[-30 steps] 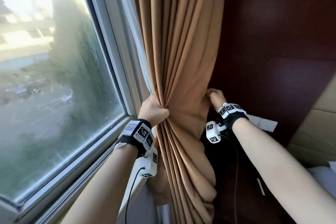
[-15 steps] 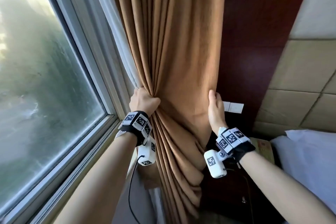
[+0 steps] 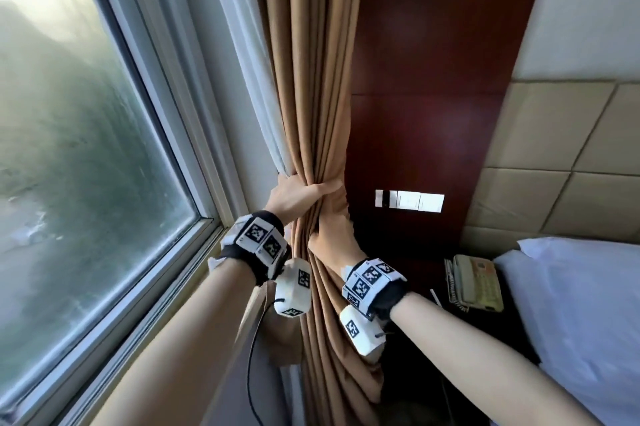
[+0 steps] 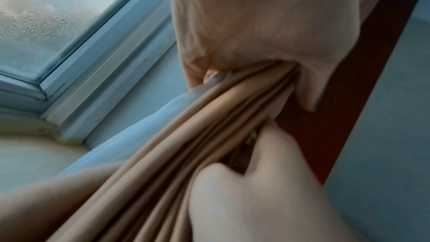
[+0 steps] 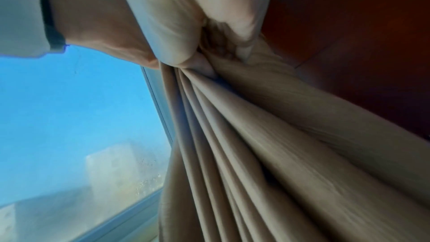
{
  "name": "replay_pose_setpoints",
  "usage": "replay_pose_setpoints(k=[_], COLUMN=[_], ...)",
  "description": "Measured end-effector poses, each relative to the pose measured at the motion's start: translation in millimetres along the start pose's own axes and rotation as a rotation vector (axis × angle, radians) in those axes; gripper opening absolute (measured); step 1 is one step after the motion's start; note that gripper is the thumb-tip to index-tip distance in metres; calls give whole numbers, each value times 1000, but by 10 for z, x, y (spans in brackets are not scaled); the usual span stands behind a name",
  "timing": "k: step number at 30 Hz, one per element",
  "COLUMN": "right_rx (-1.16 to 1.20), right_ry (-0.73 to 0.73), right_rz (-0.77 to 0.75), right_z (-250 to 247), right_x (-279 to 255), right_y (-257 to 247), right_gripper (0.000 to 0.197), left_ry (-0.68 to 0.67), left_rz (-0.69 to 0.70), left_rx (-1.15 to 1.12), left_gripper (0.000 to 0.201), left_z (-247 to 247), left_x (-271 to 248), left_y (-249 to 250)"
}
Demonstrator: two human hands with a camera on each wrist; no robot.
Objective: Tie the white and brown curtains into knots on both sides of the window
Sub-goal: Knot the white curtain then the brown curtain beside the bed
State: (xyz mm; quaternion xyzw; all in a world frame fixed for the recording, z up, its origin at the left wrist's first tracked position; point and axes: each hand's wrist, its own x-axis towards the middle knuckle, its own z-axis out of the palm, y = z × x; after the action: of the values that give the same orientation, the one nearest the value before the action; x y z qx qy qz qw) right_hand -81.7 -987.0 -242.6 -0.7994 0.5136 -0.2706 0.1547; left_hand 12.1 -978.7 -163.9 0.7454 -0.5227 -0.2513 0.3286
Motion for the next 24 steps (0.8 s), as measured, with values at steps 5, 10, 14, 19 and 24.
replay_pose_setpoints(k=[5,10,14,19,24], right_rx=[27,110,308,283,251], right_ry=[-143,-150,51,-379,-159], right_rz=[-183,-306,-220,14,290], right_z=[-19,-105,25,526,690], right_x=[-24,-12,-316,-528,-299], right_y=[40,147,135,-143,-341], right_gripper=[63,52,9,59,31], left_ry=[152,193,172,128,122], left_rz=[-4,55,106,106,115], left_rx=[318,367,399,411,424], left_gripper=[71,37,38,42,38], left_z=[-61,-153,-143,-100,-97], left_x=[98,128,184,202,269], left_y=[-59,-70,-72,-35,-65])
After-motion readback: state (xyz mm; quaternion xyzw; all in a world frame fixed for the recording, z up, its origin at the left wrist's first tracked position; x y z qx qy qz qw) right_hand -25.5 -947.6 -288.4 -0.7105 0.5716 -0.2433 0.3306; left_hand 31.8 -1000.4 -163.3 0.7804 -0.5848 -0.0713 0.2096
